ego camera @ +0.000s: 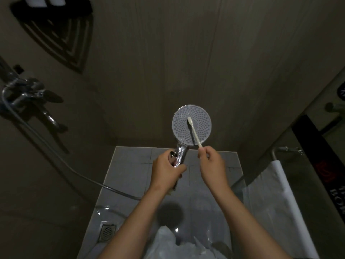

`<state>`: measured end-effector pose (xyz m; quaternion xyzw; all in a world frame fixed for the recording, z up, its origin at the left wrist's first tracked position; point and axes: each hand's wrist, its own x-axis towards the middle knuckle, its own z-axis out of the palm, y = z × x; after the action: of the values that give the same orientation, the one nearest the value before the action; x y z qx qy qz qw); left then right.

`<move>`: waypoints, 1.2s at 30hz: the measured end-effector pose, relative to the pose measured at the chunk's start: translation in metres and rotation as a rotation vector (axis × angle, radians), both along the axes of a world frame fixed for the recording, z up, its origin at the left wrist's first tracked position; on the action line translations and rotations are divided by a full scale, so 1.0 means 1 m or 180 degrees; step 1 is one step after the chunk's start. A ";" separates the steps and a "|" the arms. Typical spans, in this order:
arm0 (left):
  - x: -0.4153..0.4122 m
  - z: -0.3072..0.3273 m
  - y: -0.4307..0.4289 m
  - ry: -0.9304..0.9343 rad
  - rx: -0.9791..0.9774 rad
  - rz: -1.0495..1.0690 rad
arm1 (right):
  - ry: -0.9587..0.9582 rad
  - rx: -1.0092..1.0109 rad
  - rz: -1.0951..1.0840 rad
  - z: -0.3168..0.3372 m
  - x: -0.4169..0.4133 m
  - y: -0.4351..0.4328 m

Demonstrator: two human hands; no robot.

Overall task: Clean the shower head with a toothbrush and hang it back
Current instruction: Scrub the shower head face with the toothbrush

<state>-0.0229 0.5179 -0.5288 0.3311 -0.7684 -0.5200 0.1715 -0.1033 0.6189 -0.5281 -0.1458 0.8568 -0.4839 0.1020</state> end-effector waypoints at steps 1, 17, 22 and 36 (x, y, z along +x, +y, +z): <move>0.000 -0.001 0.001 -0.0003 -0.0042 -0.0024 | -0.0005 0.0004 0.0027 0.000 0.000 -0.002; -0.003 -0.004 0.008 -0.0020 -0.0074 -0.0138 | 0.0198 -0.0263 0.0183 0.012 -0.002 -0.005; -0.002 -0.003 0.004 0.0110 -0.0017 -0.0066 | 0.0122 -0.0103 -0.0074 0.003 -0.002 0.009; -0.003 -0.007 0.010 0.0111 -0.0044 -0.0224 | 0.0507 0.0031 -0.0103 0.035 -0.022 0.003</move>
<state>-0.0257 0.5283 -0.5356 0.2935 -0.7801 -0.5261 0.1687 -0.1257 0.6215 -0.4934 -0.1694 0.8669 -0.4682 0.0264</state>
